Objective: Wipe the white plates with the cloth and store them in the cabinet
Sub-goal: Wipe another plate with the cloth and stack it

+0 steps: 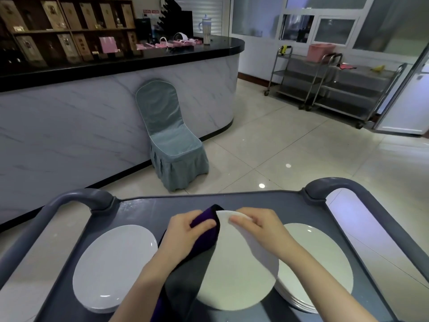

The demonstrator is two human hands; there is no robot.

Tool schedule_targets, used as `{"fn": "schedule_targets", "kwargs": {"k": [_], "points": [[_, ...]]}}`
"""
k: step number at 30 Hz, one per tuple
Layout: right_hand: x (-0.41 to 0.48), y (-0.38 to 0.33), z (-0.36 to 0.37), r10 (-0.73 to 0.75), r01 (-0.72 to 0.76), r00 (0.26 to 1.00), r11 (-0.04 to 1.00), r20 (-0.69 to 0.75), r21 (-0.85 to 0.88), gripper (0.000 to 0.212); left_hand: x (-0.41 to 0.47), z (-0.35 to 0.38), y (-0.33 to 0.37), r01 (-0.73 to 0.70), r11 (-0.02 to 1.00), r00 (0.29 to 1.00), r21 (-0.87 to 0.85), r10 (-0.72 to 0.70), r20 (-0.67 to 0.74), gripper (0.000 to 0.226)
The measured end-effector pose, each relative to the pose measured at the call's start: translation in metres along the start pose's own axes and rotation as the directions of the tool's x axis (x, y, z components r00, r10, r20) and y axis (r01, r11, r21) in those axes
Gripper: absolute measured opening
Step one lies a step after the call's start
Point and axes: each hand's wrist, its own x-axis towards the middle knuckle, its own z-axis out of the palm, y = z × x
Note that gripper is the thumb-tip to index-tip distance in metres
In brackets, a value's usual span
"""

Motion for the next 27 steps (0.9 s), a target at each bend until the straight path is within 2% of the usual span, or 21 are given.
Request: {"fn": "schedule_targets", "kwargs": {"k": [3, 4, 6, 9, 13, 14, 15, 17, 19, 21, 22, 25, 27], "points": [[-0.003, 0.007, -0.004, 0.136, -0.086, 0.966, 0.971, -0.222, 0.221, 0.026, -0.011, 0.005, -0.007, 0.109, 0.97, 0.972, -0.217, -0.151, -0.183, 0.014], [-0.005, 0.009, -0.002, 0.192, -0.112, 0.944, 0.951, -0.267, 0.289, 0.027, -0.012, 0.006, -0.008, 0.142, 0.958, 0.958, -0.248, -0.197, -0.21, 0.016], [-0.009, 0.011, 0.002, 0.25, -0.144, 0.927, 0.925, -0.278, 0.351, 0.023, -0.01, 0.002, -0.008, 0.168, 0.965, 0.952, -0.203, -0.212, -0.219, 0.016], [-0.013, 0.01, 0.002, 0.194, -0.119, 0.956, 0.943, -0.221, 0.312, 0.018, -0.003, -0.007, -0.005, 0.1, 0.993, 0.98, -0.057, -0.108, -0.164, 0.012], [-0.01, 0.007, 0.012, 0.037, -0.036, 0.998, 0.999, -0.05, 0.029, 0.017, 0.002, -0.005, 0.004, -0.022, 0.989, 0.998, 0.145, 0.013, 0.064, 0.015], [-0.01, 0.007, 0.014, 0.031, -0.03, 0.999, 0.999, -0.029, 0.013, 0.016, -0.001, -0.002, 0.005, -0.026, 0.988, 0.996, 0.155, 0.013, 0.086, 0.017], [-0.01, 0.007, 0.013, 0.032, -0.031, 0.999, 0.999, -0.042, 0.03, 0.015, -0.005, 0.0, 0.004, -0.004, 0.993, 0.997, 0.117, -0.005, 0.072, 0.017], [-0.012, 0.006, 0.007, 0.067, -0.048, 0.987, 0.99, -0.146, 0.131, 0.017, -0.014, 0.003, -0.001, 0.092, 0.992, 0.994, -0.083, -0.096, -0.044, 0.013], [-0.015, 0.006, 0.006, 0.177, -0.084, 0.945, 0.944, -0.276, 0.318, 0.022, -0.021, 0.007, -0.01, 0.195, 0.949, 0.957, -0.249, -0.24, -0.162, 0.017], [-0.019, 0.003, 0.01, 0.305, -0.119, 0.896, 0.865, -0.322, 0.487, 0.023, -0.021, 0.008, -0.016, 0.254, 0.926, 0.924, -0.281, -0.318, -0.212, 0.024], [-0.02, 0.003, 0.013, 0.33, -0.135, 0.889, 0.852, -0.318, 0.506, 0.022, -0.019, 0.007, -0.017, 0.251, 0.931, 0.925, -0.265, -0.312, -0.219, 0.026], [-0.019, 0.007, 0.012, 0.263, -0.144, 0.928, 0.905, -0.263, 0.399, 0.022, -0.011, -0.003, -0.01, 0.169, 0.974, 0.964, -0.153, -0.195, -0.18, 0.023], [-0.015, 0.006, 0.012, 0.162, -0.118, 0.971, 0.964, -0.176, 0.239, 0.023, -0.004, -0.007, -0.003, 0.102, 0.994, 0.992, -0.045, -0.105, -0.066, 0.014]]}}
